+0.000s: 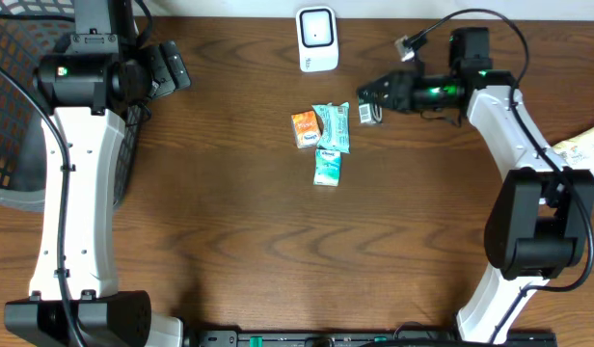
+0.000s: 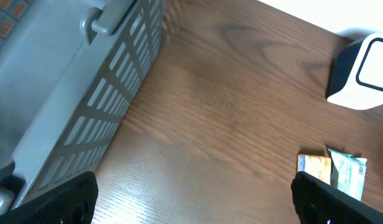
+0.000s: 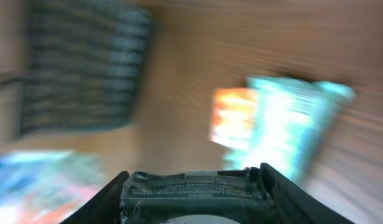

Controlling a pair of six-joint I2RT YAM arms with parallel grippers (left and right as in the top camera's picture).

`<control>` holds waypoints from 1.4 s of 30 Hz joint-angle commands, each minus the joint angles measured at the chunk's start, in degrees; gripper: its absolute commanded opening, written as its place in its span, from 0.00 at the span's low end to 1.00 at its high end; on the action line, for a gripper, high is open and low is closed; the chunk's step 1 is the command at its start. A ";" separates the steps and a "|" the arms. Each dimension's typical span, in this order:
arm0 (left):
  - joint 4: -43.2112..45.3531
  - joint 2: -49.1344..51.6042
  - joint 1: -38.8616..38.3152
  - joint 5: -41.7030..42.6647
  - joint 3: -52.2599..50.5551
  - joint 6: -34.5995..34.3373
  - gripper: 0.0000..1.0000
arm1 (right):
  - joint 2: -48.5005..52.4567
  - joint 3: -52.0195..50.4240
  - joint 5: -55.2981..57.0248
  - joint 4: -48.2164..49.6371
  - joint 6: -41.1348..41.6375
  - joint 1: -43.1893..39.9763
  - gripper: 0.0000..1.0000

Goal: Scan the item barcode

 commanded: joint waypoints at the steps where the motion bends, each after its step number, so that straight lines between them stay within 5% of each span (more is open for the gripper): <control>1: -0.15 0.02 -0.07 -0.94 0.17 -0.11 0.98 | 0.13 0.70 27.30 -1.38 2.69 2.40 0.52; 15: -0.15 0.02 -0.04 -0.94 0.17 -0.11 0.98 | 0.44 -1.03 66.10 -7.54 2.67 8.90 0.58; 27: -0.15 0.02 -0.07 -0.94 0.17 -0.11 0.98 | 1.51 -3.93 65.24 -6.40 5.53 9.03 0.65; 36: -0.15 0.02 -0.04 -0.94 0.17 -0.11 0.98 | 1.60 -3.98 47.74 -7.74 6.23 9.22 0.84; 42: -0.15 0.02 -0.07 -0.94 0.17 -0.11 0.98 | 3.61 -4.44 52.85 -9.55 6.14 9.46 0.87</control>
